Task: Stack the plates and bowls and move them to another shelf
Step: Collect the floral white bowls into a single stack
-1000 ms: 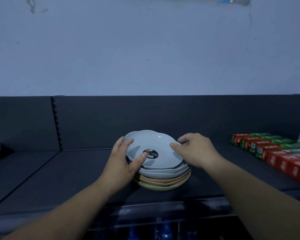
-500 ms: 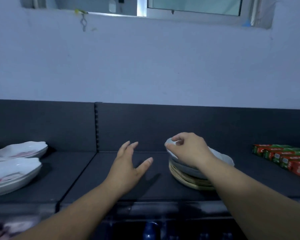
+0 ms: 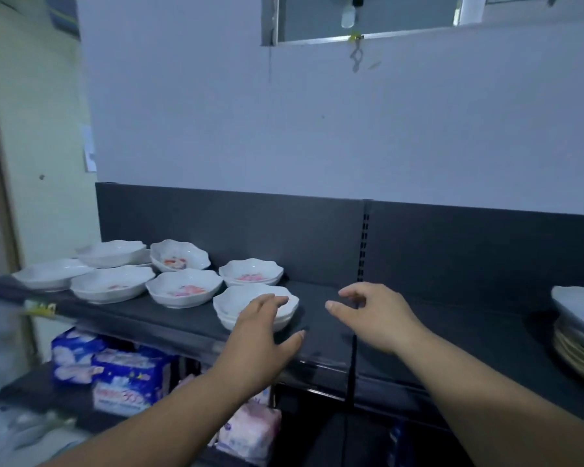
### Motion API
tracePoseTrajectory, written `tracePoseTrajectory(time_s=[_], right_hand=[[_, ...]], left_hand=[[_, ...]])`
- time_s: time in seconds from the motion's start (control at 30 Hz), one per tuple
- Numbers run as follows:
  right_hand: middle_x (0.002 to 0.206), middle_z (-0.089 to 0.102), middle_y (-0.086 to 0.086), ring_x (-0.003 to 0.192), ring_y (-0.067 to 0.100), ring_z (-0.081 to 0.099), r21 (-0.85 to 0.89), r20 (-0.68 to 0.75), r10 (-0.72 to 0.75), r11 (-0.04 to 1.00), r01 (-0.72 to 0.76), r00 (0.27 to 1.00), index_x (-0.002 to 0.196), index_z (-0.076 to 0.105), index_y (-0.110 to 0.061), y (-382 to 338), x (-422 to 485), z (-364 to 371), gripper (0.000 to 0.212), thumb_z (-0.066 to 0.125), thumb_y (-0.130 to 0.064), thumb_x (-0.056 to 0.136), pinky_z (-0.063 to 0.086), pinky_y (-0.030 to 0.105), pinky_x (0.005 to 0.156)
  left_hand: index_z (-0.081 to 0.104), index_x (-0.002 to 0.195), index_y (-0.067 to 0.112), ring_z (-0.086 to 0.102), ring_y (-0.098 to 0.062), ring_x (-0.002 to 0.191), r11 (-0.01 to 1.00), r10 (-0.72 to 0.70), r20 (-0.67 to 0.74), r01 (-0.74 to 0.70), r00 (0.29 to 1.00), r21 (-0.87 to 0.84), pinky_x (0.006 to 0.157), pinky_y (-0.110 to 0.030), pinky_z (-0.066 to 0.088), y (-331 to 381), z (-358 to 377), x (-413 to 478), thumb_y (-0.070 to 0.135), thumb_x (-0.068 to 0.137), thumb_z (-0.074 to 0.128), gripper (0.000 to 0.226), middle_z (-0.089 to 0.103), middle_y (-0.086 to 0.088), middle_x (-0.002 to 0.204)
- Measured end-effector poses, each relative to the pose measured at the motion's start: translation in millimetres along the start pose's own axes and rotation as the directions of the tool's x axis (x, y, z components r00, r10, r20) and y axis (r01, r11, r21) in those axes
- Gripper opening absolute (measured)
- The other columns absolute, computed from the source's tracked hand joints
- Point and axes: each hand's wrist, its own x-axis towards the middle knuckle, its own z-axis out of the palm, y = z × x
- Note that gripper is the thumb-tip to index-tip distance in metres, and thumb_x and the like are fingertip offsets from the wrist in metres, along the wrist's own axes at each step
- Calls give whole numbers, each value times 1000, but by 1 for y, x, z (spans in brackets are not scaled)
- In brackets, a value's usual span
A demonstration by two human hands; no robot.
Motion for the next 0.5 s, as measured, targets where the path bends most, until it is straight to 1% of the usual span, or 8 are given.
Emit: tracePoseTrajectory(time_s=[0.1, 0.23, 0.33, 0.4, 0.47, 0.5], right_hand=[[129, 63, -7, 119, 11, 57, 12, 20, -10, 1000, 10, 1000, 124, 64, -27, -17, 13, 27, 49, 65, -55, 84, 43, 24, 97], [127, 63, -7, 117, 11, 57, 6, 60, -7, 1000, 7, 998, 120, 66, -26, -24, 30, 49, 44, 64, -53, 85, 43, 23, 89], [129, 62, -6, 119, 13, 56, -3, 85, -1, 1000, 1, 996, 122, 65, -23, -21, 45, 58, 44, 63, -51, 87, 40, 21, 86], [132, 60, -5, 121, 14, 55, -5, 100, 11, 1000, -11, 995, 126, 63, -22, -17, 56, 61, 48, 62, -51, 88, 38, 20, 86], [135, 58, -4, 122, 14, 54, -7, 110, 17, 1000, -17, 994, 130, 60, -22, -13, 69, 64, 53, 62, -52, 87, 37, 20, 87], [136, 57, -4, 122, 14, 54, -8, 115, 19, 1000, -19, 993, 132, 59, -22, -12, 75, 65, 55, 62, -53, 87, 37, 20, 87]], left_hand=[[42, 138, 26, 33, -9, 136, 998, -62, -31, 63, 998, 22, 110, -20, 26, -30, -18, -1, 38, 86, 62, 57, 36, 7, 147], [40, 140, 22, 34, -10, 134, 984, -175, -67, 175, 982, 6, 105, -20, 27, -59, -31, 5, 35, 89, 59, 56, 38, 4, 146], [42, 140, 19, 38, -13, 132, 964, -266, -90, 267, 960, 2, 102, -25, 32, -72, -32, 15, 35, 89, 58, 56, 43, 0, 143], [45, 137, 17, 45, -17, 126, 946, -324, -91, 324, 942, -17, 93, -27, 38, -76, -31, 24, 35, 89, 59, 53, 47, -3, 140], [48, 134, 16, 52, -20, 118, 928, -372, -80, 372, 925, -10, 82, -25, 40, -78, -30, 33, 35, 90, 59, 50, 51, -4, 137], [47, 135, 16, 53, -22, 117, 917, -397, -70, 398, 915, -2, 81, -25, 39, -80, -30, 39, 36, 90, 58, 50, 53, -5, 136]])
